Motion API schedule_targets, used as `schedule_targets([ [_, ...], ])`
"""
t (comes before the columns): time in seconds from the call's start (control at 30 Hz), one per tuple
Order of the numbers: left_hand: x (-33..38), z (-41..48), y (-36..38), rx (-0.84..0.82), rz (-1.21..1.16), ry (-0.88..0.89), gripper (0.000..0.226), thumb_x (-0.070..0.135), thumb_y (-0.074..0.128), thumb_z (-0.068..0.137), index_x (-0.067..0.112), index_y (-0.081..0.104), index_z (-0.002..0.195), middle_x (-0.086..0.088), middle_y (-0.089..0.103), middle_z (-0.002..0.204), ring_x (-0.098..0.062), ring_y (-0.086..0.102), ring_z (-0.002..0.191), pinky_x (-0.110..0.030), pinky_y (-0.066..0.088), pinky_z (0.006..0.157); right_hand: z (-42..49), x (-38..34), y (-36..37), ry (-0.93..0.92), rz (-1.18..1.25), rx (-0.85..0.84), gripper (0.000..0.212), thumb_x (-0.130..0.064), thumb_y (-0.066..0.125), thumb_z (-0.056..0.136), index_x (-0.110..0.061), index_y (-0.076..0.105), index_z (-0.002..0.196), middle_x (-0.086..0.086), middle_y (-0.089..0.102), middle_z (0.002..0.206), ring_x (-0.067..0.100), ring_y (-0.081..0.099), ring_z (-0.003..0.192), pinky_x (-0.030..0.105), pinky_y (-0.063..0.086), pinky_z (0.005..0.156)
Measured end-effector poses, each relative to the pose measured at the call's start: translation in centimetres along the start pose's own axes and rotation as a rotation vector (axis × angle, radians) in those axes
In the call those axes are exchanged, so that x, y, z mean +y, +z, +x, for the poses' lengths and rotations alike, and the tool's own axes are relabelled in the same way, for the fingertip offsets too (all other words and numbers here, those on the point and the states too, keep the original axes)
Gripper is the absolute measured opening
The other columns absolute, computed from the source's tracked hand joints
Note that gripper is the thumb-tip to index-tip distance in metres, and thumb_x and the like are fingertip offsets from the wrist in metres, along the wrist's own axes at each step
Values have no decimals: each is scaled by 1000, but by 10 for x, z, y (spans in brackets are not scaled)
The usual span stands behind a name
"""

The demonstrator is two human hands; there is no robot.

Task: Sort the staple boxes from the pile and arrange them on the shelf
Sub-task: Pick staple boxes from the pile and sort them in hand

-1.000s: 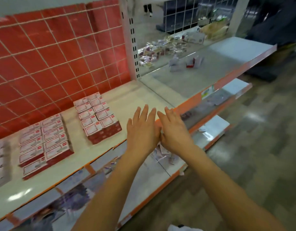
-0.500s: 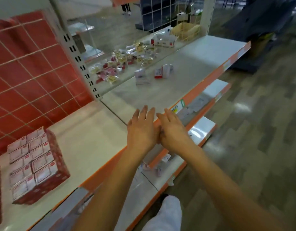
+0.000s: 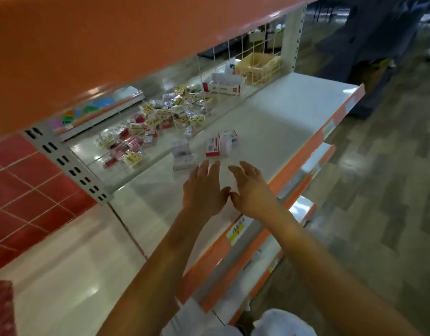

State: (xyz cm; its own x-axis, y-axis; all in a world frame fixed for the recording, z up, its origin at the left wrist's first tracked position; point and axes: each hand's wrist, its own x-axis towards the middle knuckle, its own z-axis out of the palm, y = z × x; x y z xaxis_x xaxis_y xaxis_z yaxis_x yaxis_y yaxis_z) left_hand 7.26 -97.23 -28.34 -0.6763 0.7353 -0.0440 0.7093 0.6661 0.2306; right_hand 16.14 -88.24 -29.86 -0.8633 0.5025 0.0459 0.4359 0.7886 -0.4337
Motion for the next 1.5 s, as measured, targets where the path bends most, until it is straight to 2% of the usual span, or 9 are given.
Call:
schedule_targets([
  [0.23,-6,65,20,76,-18,-76,72,35,59,91,14,21,148,-9,26,153,-30,26,140,-43,31,112,82,25,-2,-89,21,-14,67,-23,64,81,-11,32,140,15,35,140,35,35,128,43,33,106],
  [0.37,-3,100,28,145,-111,-216,55,26,58,91,13,36,140,-9,39,144,-26,39,131,-35,34,105,117,33,-8,-175,62,98,44,-16,57,87,-5,47,128,20,46,128,41,47,113,47,41,94],
  [0.5,2,119,34,191,-149,-291,46,28,56,91,14,44,133,-12,51,129,-30,49,118,-37,41,95,143,41,-13,-164,140,25,44,-26,52,93,-20,46,136,19,41,131,39,46,116,40,42,93],
  [0.67,8,127,39,250,-80,-300,36,33,54,92,18,55,124,-12,57,112,-29,53,106,-34,40,90,153,57,-10,-204,249,-25,32,-28,59,88,-16,55,117,15,52,119,32,53,106,30,41,80],
  [0.77,16,122,40,267,-85,-363,37,37,55,92,11,55,119,-15,54,111,-29,54,102,-35,44,83,148,71,-8,-191,307,13,30,-23,64,85,-8,52,108,15,54,110,31,54,98,25,32,70],
  [0.97,21,108,40,254,-94,-339,40,43,64,85,13,62,111,-9,54,114,-22,54,104,-32,47,85,144,99,-8,-207,250,1,35,-35,68,81,-9,54,99,13,62,103,35,53,95,32,31,73],
  [1.13,17,116,41,140,-120,-335,71,48,68,81,22,38,141,-11,25,152,-32,27,138,-44,33,107,138,108,-12,-206,237,-38,29,-21,66,83,-5,51,102,14,59,107,33,48,95,29,27,70],
  [1.37,19,115,48,199,-193,-299,57,42,61,88,20,44,139,-11,50,134,-28,41,123,-37,33,103,137,119,-13,-271,260,-46,20,-5,62,77,-5,54,95,15,61,96,34,53,87,28,28,68],
  [1.5,25,99,35,261,-514,-329,44,38,57,93,24,49,133,-5,56,122,-19,54,108,-31,46,86,135,114,-20,-282,353,-33,22,-8,69,77,-3,59,96,15,66,95,33,60,87,28,36,65],
])
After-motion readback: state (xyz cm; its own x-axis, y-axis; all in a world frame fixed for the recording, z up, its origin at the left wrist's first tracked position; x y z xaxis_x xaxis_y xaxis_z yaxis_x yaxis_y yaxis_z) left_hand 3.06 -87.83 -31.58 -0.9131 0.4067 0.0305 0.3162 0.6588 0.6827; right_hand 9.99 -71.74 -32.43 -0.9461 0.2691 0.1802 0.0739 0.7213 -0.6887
